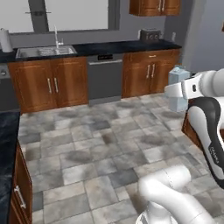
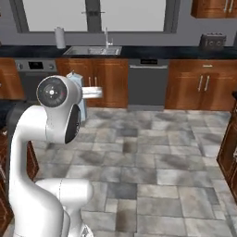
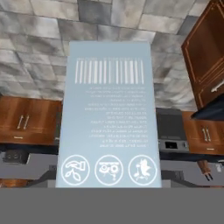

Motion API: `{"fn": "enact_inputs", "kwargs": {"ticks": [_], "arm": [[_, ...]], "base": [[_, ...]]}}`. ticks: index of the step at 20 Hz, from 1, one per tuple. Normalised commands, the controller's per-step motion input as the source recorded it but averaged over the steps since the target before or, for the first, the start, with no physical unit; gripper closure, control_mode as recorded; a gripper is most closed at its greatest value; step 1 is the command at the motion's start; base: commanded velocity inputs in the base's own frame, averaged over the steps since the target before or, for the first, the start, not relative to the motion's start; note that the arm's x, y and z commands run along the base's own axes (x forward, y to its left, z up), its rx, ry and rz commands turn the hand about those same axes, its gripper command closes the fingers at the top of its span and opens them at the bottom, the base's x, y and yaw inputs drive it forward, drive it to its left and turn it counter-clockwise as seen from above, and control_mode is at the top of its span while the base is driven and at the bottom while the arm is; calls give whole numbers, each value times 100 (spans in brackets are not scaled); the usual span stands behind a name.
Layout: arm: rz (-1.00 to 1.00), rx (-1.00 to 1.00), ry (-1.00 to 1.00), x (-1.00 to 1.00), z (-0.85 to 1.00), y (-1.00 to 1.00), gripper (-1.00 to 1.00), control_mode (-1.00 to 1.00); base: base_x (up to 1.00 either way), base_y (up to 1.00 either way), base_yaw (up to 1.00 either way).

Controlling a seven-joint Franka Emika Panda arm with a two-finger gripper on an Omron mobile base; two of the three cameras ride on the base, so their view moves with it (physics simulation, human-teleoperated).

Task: Take a sugar cube from the saucer and place it inside the coffee. Then, grab milk from the fridge and place it next to the coffee on the counter to sweeten the coffee.

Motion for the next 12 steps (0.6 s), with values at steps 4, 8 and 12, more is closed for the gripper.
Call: {"fn": "enact_inputs", "kwargs": {"ticks": [4, 8, 12], "arm": [[0, 0, 0, 0, 0, 0, 100, 100], [0, 0, 0, 0, 0, 0, 100, 100], [0, 0, 0, 0, 0, 0, 100, 100]], "base": [[100, 16, 51], [100, 10, 51], [100, 1, 52]]}}
